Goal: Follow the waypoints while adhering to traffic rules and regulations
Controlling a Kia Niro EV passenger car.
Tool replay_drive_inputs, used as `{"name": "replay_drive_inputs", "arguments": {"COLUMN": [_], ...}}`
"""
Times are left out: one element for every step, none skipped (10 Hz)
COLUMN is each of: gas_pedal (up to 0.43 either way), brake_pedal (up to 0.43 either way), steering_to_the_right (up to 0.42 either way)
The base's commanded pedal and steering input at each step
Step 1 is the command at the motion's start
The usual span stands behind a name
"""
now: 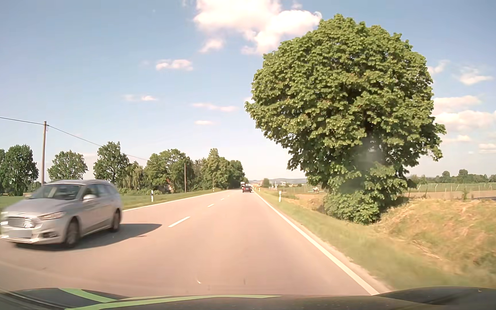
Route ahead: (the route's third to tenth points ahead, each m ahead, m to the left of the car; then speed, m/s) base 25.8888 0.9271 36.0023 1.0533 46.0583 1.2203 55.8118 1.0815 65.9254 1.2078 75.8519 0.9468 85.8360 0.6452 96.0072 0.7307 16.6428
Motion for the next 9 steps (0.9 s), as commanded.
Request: {"name": "replay_drive_inputs", "arguments": {"gas_pedal": [0.098,0.087,0.087,0.087,0.087,0.087,0.087,0.087,0.087], "brake_pedal": [0.000,0.000,0.000,0.000,0.000,0.000,0.000,0.000,0.000], "steering_to_the_right": [0.000,0.000,0.000,0.000,0.000,0.000,0.000,0.000,0.000]}}
